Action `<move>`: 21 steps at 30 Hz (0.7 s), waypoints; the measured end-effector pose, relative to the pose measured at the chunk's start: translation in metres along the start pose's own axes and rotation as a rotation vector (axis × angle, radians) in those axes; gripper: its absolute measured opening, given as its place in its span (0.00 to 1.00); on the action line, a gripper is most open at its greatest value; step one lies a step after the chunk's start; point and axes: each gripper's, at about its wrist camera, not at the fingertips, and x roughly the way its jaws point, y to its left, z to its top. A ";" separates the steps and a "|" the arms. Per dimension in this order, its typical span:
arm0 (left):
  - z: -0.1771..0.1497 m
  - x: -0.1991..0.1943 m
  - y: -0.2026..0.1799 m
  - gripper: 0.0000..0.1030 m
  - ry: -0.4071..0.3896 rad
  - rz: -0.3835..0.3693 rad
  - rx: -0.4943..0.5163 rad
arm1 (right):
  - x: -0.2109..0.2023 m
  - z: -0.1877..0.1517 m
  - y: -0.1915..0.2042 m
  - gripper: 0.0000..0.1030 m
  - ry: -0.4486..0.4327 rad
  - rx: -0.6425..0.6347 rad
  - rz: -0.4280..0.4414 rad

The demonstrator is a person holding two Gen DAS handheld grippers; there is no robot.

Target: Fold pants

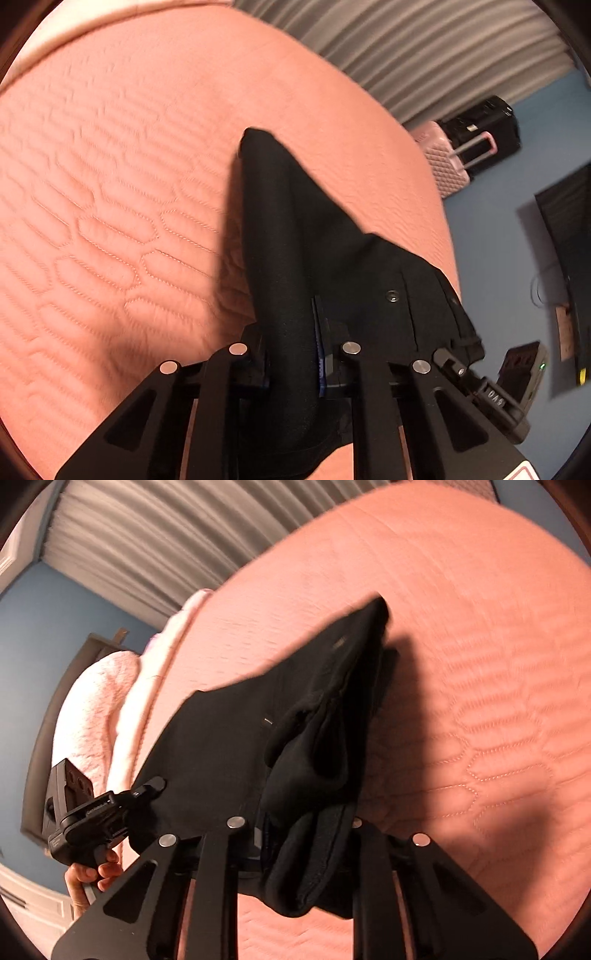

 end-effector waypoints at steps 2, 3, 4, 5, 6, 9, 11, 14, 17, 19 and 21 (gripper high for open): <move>-0.012 -0.026 -0.005 0.13 -0.012 -0.001 0.022 | -0.025 -0.015 0.017 0.17 0.007 -0.048 0.006; -0.021 -0.037 -0.005 0.13 -0.015 0.005 0.032 | -0.034 -0.023 0.021 0.17 0.011 -0.060 0.007; -0.036 -0.052 -0.003 0.13 -0.012 0.011 0.042 | -0.044 -0.035 0.025 0.17 0.018 -0.070 0.011; -0.052 -0.063 0.001 0.13 -0.002 0.012 0.044 | -0.057 -0.053 0.027 0.17 0.026 -0.076 0.022; -0.064 -0.072 0.004 0.13 0.008 0.012 0.048 | -0.069 -0.070 0.028 0.17 0.034 -0.080 0.028; -0.131 -0.109 0.019 0.13 0.034 0.017 0.059 | -0.099 -0.137 0.026 0.17 0.070 -0.088 0.021; -0.178 -0.126 0.028 0.13 0.047 0.048 0.082 | -0.113 -0.187 0.024 0.17 0.095 -0.116 -0.024; -0.240 -0.128 0.041 0.14 0.090 0.133 0.125 | -0.112 -0.257 0.007 0.18 0.164 -0.087 -0.096; -0.270 -0.125 0.058 0.27 0.056 0.166 0.103 | -0.112 -0.291 -0.016 0.38 0.127 -0.052 -0.132; -0.271 -0.129 0.068 0.38 0.028 0.203 0.076 | -0.126 -0.292 -0.025 0.48 0.087 0.007 -0.140; -0.266 -0.142 0.066 0.38 -0.003 0.285 0.116 | -0.150 -0.291 -0.031 0.49 0.053 0.057 -0.132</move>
